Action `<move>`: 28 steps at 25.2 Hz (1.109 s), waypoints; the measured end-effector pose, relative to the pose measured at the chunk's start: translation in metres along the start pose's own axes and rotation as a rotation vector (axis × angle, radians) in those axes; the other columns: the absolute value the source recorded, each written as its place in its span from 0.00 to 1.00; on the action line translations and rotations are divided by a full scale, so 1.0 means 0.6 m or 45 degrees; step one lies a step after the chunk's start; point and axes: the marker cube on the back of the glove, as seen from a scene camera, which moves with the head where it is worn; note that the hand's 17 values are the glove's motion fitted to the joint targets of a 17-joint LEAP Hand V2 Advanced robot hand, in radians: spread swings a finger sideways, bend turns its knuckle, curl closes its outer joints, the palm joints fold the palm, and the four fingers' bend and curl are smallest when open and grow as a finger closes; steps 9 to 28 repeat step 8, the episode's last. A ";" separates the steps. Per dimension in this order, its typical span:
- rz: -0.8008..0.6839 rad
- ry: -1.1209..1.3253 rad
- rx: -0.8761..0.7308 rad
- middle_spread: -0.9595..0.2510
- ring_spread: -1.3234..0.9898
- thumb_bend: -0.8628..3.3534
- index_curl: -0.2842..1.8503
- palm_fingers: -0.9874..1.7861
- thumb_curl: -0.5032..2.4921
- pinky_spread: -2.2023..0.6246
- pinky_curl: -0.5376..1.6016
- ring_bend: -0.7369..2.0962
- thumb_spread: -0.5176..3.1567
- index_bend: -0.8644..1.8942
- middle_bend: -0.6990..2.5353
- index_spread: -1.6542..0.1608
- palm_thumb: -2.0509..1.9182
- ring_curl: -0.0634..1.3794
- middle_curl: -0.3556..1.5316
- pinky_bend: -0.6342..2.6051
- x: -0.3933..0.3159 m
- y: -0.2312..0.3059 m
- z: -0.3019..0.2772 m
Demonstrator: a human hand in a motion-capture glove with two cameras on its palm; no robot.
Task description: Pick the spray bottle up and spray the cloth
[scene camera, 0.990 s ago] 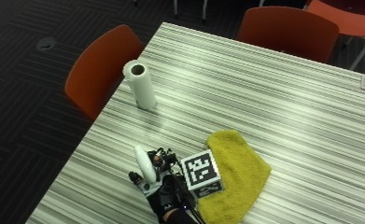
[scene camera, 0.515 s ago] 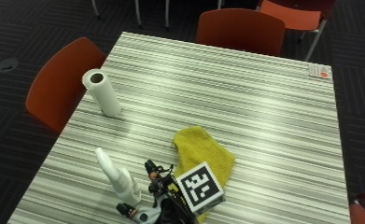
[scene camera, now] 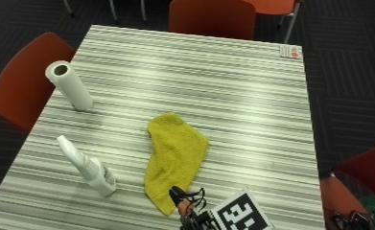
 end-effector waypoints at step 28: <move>-0.132 0.082 -0.053 0.82 0.62 0.20 0.26 0.37 0.34 0.84 0.42 0.38 0.42 0.36 0.27 0.70 0.75 0.33 0.38 0.36 -0.028 -0.041 0.010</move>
